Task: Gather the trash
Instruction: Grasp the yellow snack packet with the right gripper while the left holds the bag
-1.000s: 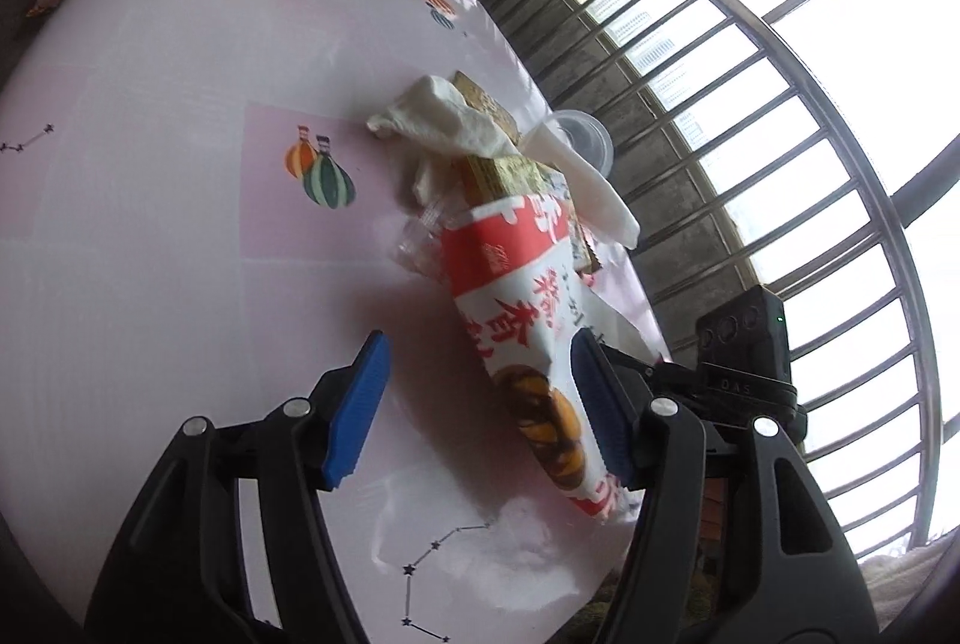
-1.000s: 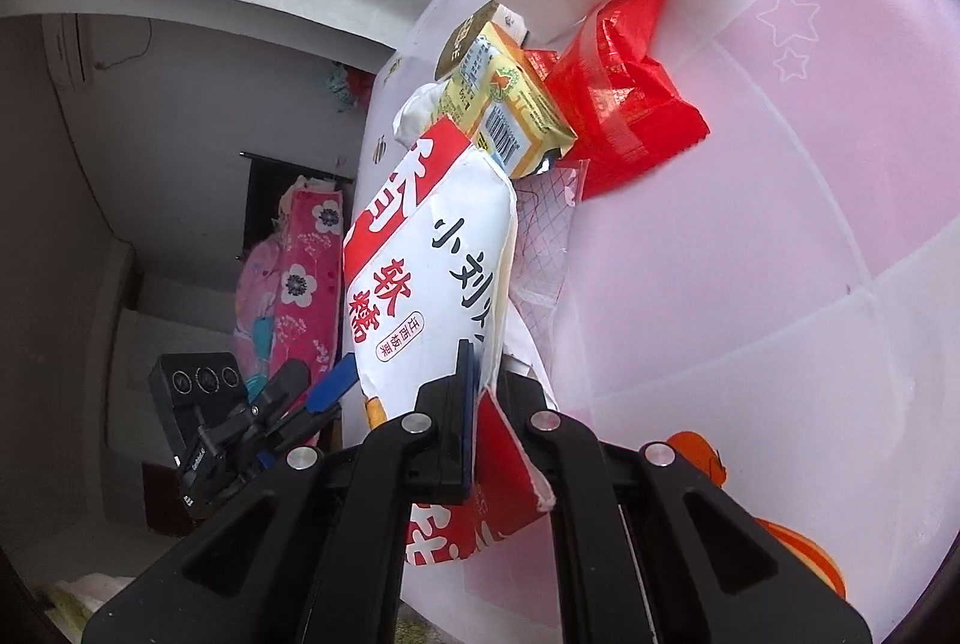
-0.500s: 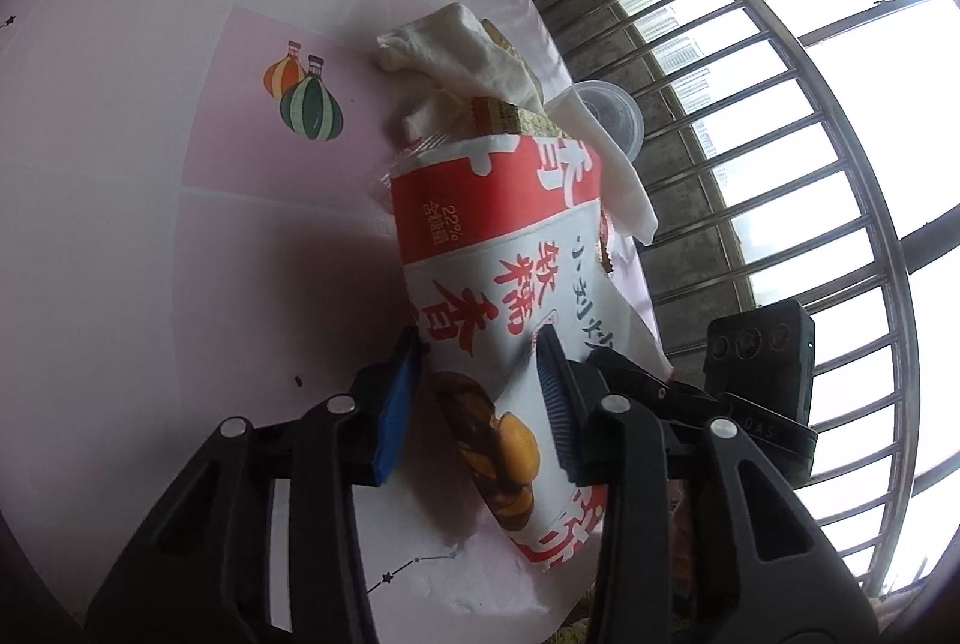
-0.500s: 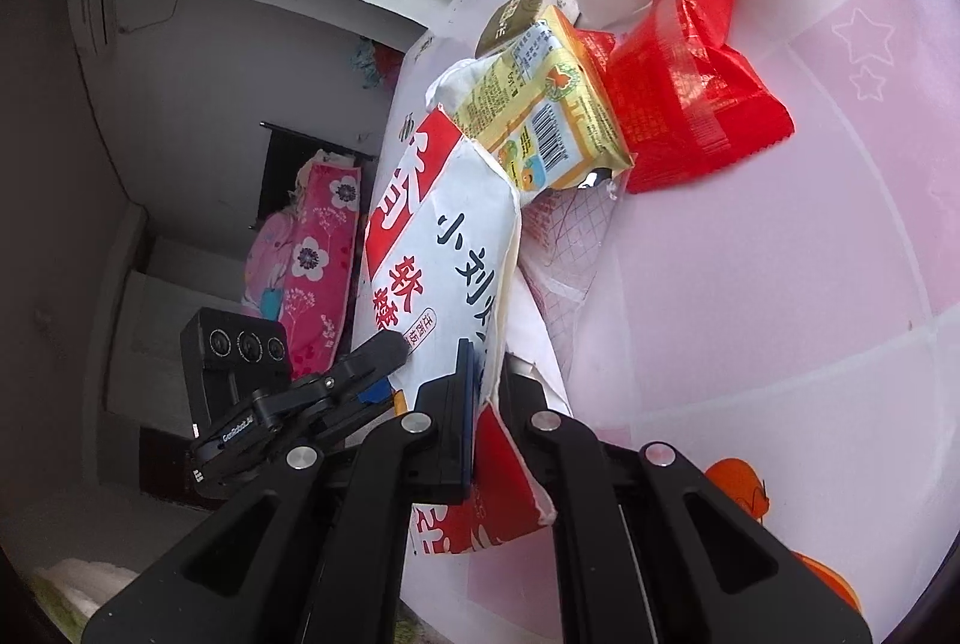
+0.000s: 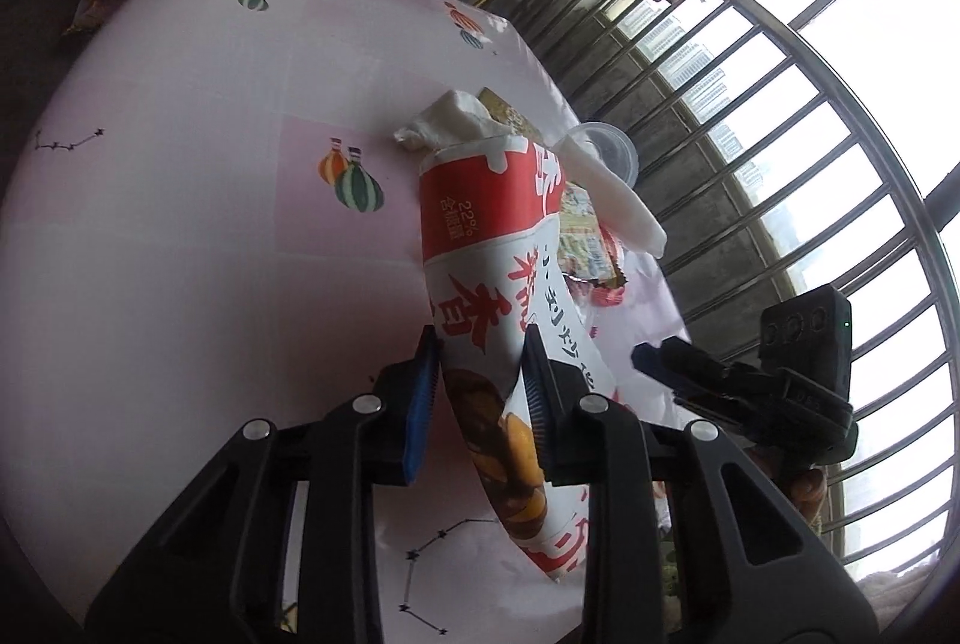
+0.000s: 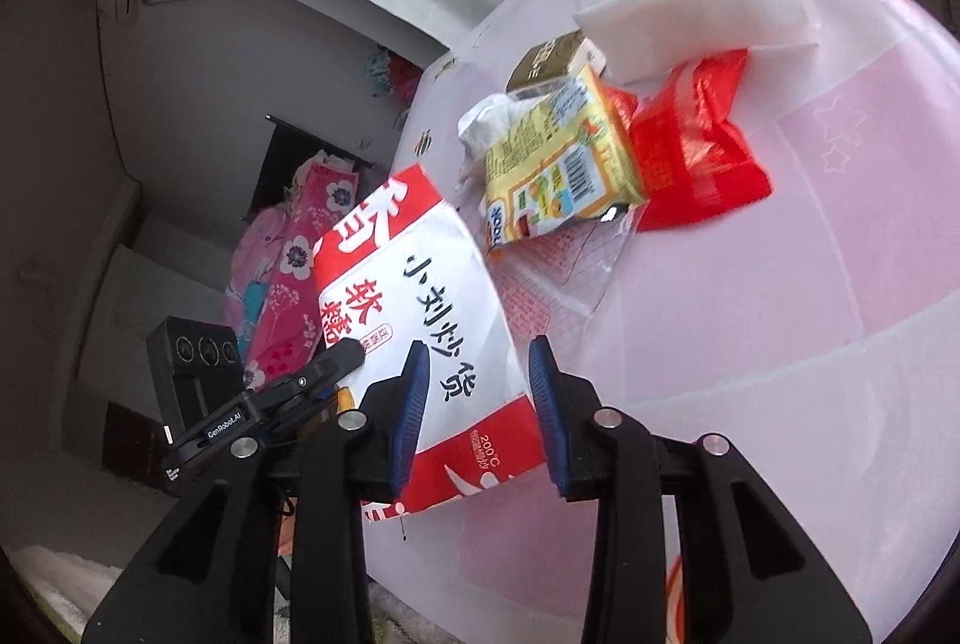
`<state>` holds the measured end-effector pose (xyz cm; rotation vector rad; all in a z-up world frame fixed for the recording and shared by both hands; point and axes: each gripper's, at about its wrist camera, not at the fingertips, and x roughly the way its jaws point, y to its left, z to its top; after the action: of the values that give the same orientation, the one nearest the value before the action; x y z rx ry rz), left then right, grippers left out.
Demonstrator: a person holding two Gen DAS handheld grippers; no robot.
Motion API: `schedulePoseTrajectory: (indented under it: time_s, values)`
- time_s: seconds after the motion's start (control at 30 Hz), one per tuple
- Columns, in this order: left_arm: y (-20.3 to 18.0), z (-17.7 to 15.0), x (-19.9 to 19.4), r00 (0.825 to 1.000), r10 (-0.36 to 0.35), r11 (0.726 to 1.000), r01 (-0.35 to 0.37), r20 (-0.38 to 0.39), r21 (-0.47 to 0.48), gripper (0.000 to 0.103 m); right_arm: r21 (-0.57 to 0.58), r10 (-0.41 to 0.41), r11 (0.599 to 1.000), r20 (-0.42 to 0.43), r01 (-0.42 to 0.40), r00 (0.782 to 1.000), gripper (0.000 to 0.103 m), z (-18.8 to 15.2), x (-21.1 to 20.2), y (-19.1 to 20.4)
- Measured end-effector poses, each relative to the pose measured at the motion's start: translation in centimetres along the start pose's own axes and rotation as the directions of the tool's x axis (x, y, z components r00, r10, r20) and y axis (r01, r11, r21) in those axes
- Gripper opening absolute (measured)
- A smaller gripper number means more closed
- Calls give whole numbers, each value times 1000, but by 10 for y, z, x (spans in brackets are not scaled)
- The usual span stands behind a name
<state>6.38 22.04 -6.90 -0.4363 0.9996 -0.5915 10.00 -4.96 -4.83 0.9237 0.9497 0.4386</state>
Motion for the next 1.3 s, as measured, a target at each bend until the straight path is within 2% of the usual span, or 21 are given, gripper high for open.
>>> schedulePoseTrajectory:
  time_s: [0.07,0.2,0.37,0.53,0.63,0.7,0.73,0.77,0.87,1.1,1.3]
  values:
    - [7,1,-2,1000,18,1000,-18,1,-3,25,5,-21,1000,30,21,999,36,8,-7,-2]
    - [20,5,0,999,48,999,-48,-1,-25,26,-34,-134,990,81,137,988,38,24,-14,0]
    - [27,7,6,999,45,999,-45,-1,-25,27,-105,-271,953,118,283,955,43,45,-2,9]
    - [32,9,10,999,43,999,-43,-12,-24,28,-132,-344,925,109,356,933,43,55,15,9]
    - [34,8,11,999,37,999,-37,-17,-29,28,-137,-357,920,100,369,929,43,56,23,8]
    - [35,8,11,999,32,999,-32,-17,-29,28,-148,-371,912,101,382,923,37,53,26,9]
    - [34,8,11,999,29,999,-29,-16,-30,28,-155,-377,908,100,389,921,30,52,27,10]
    - [34,8,10,1000,25,999,-26,-15,-29,28,-158,-379,907,97,391,920,23,49,27,10]
    - [29,9,6,1000,22,1000,-22,-2,-17,27,-155,-366,912,105,379,925,14,47,22,12]
    - [10,15,-18,998,15,1000,-16,62,26,24,-169,-298,929,181,328,937,11,42,-12,29]
    - [-19,21,-46,993,-30,997,21,117,78,24,-132,-208,960,250,246,946,10,34,-60,30]
